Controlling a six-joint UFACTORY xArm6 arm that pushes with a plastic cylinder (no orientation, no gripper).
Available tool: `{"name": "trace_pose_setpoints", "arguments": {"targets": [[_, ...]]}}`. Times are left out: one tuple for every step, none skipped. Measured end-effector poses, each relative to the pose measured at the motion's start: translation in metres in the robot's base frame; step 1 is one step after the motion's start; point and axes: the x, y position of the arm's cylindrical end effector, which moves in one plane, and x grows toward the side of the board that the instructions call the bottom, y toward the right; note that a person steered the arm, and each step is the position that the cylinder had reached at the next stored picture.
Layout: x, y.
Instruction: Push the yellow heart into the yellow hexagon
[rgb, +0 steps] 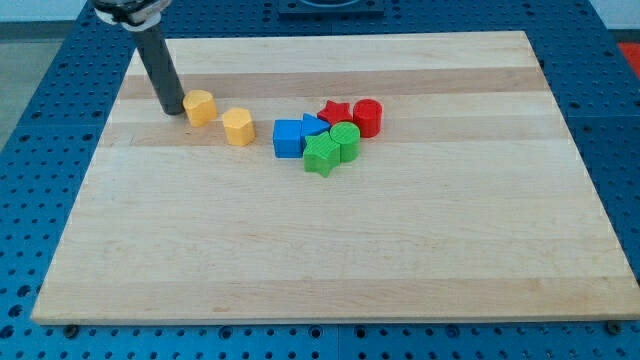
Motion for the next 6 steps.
{"name": "trace_pose_setpoints", "arguments": {"targets": [[0.021, 0.004], [0.031, 0.017], [-0.01, -0.01], [-0.057, 0.001], [-0.055, 0.022], [-0.02, 0.022]]}}
